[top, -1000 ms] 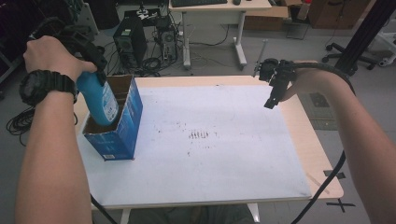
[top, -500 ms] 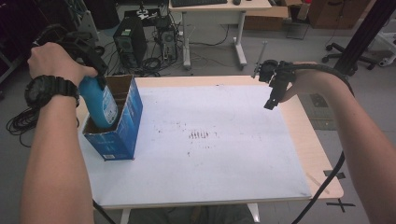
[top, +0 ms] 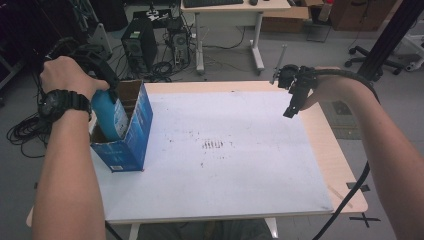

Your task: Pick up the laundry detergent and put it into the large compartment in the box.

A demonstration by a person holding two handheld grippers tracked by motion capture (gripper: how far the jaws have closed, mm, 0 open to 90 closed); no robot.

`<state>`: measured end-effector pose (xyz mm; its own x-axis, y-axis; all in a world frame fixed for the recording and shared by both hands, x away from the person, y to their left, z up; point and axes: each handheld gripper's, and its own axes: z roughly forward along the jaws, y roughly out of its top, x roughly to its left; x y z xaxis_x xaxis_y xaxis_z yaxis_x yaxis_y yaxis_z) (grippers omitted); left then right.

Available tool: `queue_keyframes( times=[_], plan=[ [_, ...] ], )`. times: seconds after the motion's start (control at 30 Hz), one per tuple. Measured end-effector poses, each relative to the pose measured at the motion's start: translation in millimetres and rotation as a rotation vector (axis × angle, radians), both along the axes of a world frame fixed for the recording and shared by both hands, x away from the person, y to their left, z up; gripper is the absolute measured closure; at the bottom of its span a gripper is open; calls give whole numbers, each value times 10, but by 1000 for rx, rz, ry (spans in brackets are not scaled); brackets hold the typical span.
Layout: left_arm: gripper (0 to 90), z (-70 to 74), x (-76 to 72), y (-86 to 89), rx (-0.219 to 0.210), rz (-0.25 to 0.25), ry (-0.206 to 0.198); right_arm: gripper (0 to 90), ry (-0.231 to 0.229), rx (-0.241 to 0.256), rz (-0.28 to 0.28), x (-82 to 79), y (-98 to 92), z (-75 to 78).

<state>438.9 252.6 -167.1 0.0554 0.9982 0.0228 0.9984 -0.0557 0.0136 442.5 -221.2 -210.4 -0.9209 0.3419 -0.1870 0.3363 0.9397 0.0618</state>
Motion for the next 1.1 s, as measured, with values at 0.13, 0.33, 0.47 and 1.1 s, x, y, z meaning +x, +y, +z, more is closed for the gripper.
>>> queue_keyframes(
  times=[0.13, 0.33, 0.47, 1.1],
  plan=[
    [377, -68, 15, -11, -3, -7, 5, 150, 2, -1, -2, -4, 4, -6],
    [377, -163, 31, -17, -2, -7, 18, 151, -1, 0, -1, -6, 3, -6],
    [377, -218, 36, -16, -6, -7, 23, 151, -1, -3, 4, -3, -2, -9],
    [377, -447, 40, -18, -9, -3, 41, 151, -1, 3, 4, -21, 2, -23]
  ],
)
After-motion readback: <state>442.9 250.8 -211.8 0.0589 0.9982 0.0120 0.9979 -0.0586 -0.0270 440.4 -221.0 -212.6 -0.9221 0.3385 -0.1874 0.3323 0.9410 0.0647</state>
